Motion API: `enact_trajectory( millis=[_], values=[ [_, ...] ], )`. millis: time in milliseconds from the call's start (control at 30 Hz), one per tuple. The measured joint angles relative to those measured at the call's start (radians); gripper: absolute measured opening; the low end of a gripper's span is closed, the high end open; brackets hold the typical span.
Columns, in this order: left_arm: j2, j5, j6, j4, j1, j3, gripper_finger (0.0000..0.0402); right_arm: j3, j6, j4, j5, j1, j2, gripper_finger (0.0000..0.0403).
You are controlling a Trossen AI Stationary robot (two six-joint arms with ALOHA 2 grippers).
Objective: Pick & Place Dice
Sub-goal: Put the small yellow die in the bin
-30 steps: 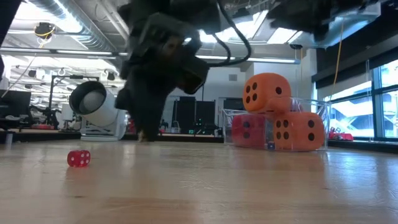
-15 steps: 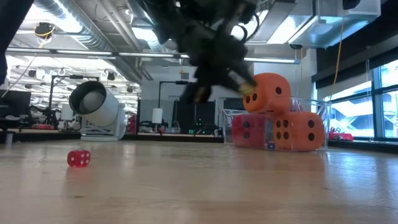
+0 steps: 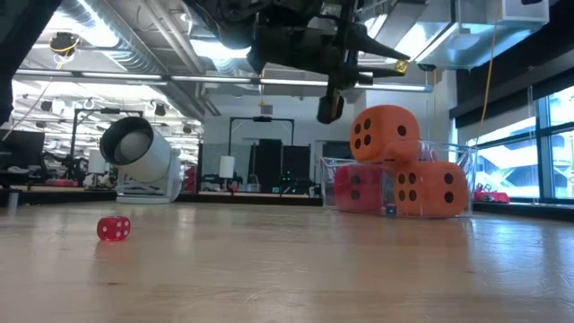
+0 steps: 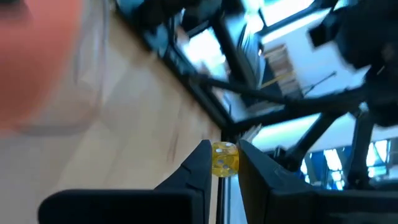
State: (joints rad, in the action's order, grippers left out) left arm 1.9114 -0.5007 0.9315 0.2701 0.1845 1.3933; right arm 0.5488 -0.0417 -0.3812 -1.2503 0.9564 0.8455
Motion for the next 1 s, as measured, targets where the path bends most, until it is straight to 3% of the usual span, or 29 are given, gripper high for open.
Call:
enact_trajectory(
  millis=[400, 767, 1000],
  values=[
    [0.000, 0.008, -0.023, 0.218, 0.154, 0.000, 0.0046, 0.000, -0.033, 0.000, -0.052, 0.054, 0.004, 0.0160],
    [0.000, 0.163, -0.249, 0.125, 0.288, 0.000, 0.0046, 0.000, -0.040, 0.000, -0.052, 0.054, 0.005, 0.0160],
    [0.000, 0.338, -0.441, 0.015, 0.283, 0.000, 0.0045, 0.000, -0.055, 0.000, -0.096, 0.054, 0.005, 0.0160]
  ],
)
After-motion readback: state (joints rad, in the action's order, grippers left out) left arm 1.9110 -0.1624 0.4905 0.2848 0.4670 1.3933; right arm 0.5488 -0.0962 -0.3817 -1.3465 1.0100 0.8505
